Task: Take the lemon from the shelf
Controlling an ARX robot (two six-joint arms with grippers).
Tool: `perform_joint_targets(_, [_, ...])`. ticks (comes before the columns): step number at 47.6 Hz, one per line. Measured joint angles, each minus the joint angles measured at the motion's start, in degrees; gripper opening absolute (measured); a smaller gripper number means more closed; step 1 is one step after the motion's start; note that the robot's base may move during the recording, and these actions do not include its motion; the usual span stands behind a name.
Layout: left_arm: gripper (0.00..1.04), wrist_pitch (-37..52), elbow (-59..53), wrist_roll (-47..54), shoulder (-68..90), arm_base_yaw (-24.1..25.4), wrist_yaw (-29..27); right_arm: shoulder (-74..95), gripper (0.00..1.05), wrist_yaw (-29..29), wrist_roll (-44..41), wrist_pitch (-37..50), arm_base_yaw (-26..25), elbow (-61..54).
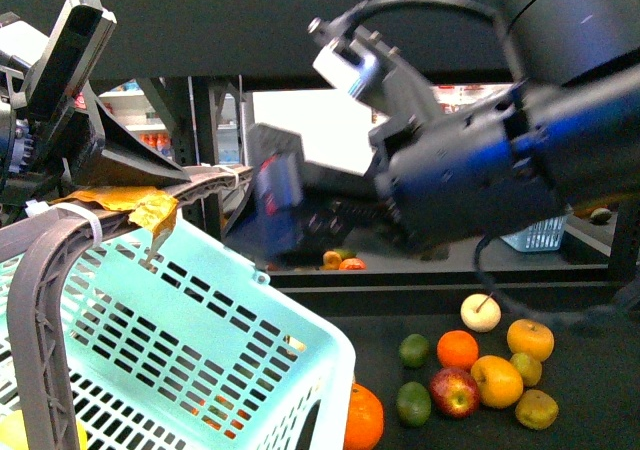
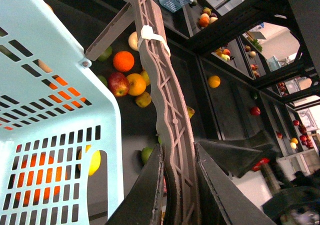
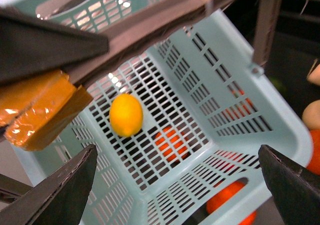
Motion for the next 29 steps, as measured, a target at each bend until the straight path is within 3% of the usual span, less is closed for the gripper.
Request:
perform_joint_targets(9, [0.13,0.00,0.00,0.17,0.00,0.00,0.02,-3.06,0.97,-1.70,0.26,3.15,-9.92,-2.27])
perform_joint_targets(18, [0.13,0.02,-0.02,-0.04,0.00,0.00,0.35,1.42,0.97,0.48,-1.03,5.51,-18.49,-5.49])
perform_joint_targets(29, [0.12,0.02,-0.04,-0.09,0.00,0.00,0.26,14.19,0.97,5.35,-4.85,8.55,-21.07,-8.66])
